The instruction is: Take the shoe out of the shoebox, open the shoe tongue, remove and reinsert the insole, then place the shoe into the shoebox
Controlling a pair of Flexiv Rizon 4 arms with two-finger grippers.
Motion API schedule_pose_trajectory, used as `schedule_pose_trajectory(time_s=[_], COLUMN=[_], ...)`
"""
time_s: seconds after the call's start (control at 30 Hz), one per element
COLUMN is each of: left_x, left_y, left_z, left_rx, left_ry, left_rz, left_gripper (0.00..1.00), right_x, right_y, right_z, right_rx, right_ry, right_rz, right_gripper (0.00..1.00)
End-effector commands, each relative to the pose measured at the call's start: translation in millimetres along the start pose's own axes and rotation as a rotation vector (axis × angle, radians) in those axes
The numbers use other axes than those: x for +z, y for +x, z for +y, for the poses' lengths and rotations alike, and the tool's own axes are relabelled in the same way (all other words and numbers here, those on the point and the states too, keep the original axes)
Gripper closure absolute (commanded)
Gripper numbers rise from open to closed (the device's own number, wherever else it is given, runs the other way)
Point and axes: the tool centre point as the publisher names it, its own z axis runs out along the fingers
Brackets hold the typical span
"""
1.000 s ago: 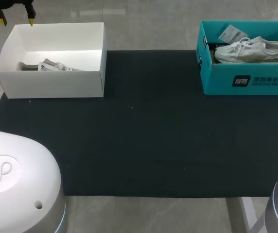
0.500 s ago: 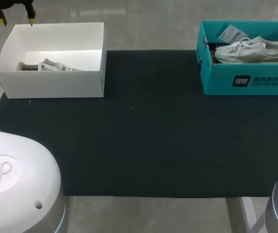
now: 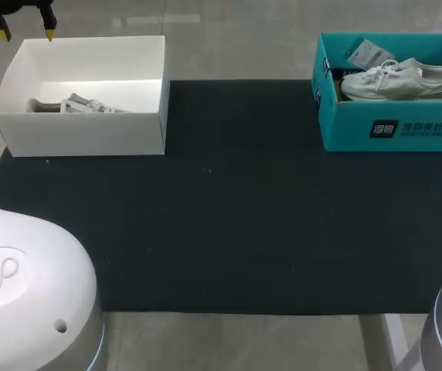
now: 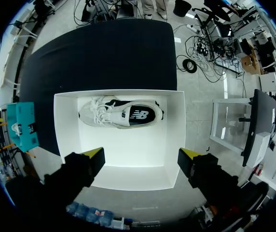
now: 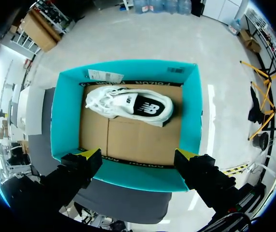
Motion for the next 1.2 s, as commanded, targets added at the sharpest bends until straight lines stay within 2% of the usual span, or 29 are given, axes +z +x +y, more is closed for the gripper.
schedule_pose_trajectory(time_s=[0.03,0.27,0.63,1.2], left_x=[-0.5,-0.5,-0.5,-0.5], left_y=[0.1,0.1,0.1,0.1], left_z=[-0.4,-0.4,-0.4,-0.4], left_rx=[0.001,0.001,0.001,0.001], left_ry=[0.0,0.0,0.0,0.0], left_rz=[0.002,0.002,0.002,0.002], left_gripper=[0.0,0.0,0.0,0.0], right_x=[-0.2,-0.2,21.7,23.2], right_y=[-0.8,-0.8,-19.2,-21.8], right_z=[2.2,2.2,19.7,20.2], right_rx=[-0.001,-0.001,0.22,0.227], right_ry=[0.005,0.005,-0.049,-0.049], right_rz=[0.001,0.001,-0.2,-0.195], right_gripper=[0.0,0.0,0.0,0.0])
